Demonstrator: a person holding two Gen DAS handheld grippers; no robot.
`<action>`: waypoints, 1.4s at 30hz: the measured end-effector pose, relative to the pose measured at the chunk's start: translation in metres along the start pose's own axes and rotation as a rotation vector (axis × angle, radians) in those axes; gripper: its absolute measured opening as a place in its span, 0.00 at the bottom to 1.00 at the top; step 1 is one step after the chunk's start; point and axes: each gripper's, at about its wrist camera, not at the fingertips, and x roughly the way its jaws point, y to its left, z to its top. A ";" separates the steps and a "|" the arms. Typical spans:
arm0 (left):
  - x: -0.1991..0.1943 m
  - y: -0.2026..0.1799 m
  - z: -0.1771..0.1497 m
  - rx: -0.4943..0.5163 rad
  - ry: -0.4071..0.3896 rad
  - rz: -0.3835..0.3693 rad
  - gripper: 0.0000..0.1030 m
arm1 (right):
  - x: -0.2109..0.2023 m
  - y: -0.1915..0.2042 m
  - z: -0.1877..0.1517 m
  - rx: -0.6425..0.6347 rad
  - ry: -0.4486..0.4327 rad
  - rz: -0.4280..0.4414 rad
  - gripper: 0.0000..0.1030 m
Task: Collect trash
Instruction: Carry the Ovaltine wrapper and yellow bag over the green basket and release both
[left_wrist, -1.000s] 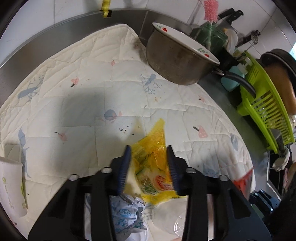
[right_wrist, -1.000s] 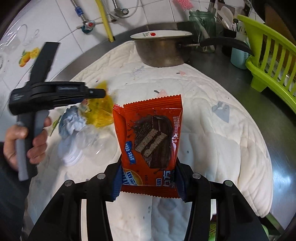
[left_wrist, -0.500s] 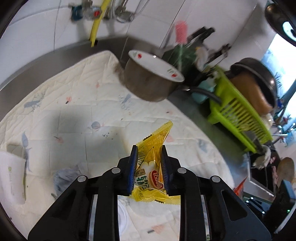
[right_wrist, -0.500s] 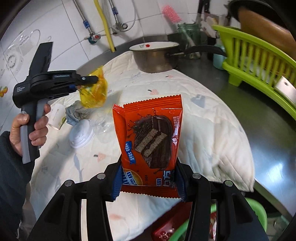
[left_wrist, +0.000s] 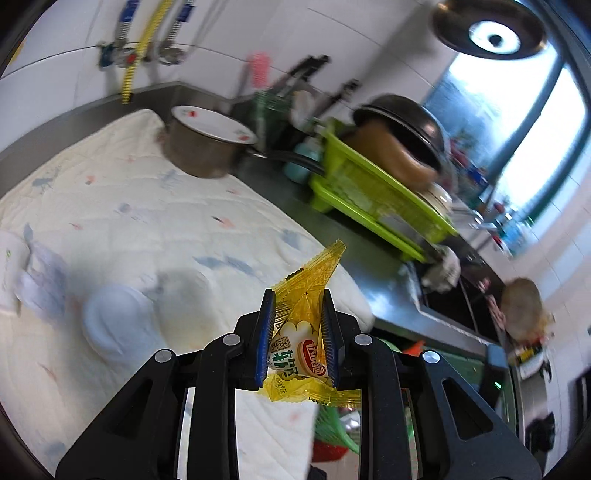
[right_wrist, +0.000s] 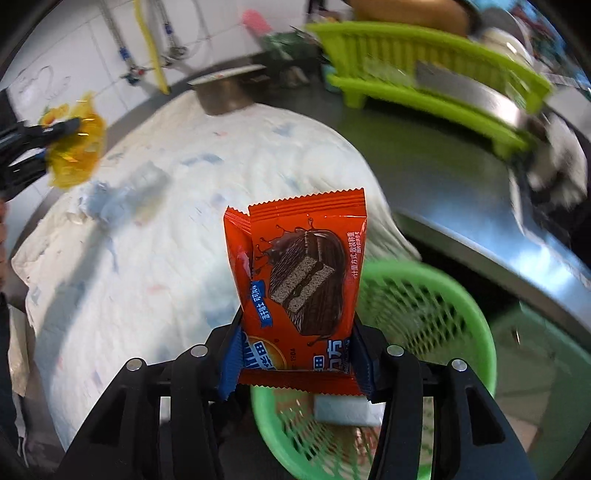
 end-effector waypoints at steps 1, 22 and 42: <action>-0.001 -0.009 -0.008 0.010 0.002 -0.019 0.23 | 0.000 -0.008 -0.008 0.014 0.007 -0.012 0.49; 0.101 -0.133 -0.098 0.103 0.229 -0.189 0.23 | -0.026 -0.089 -0.069 0.125 -0.022 -0.162 0.72; 0.221 -0.186 -0.167 0.069 0.470 -0.200 0.54 | -0.110 -0.106 -0.101 0.137 -0.160 -0.170 0.77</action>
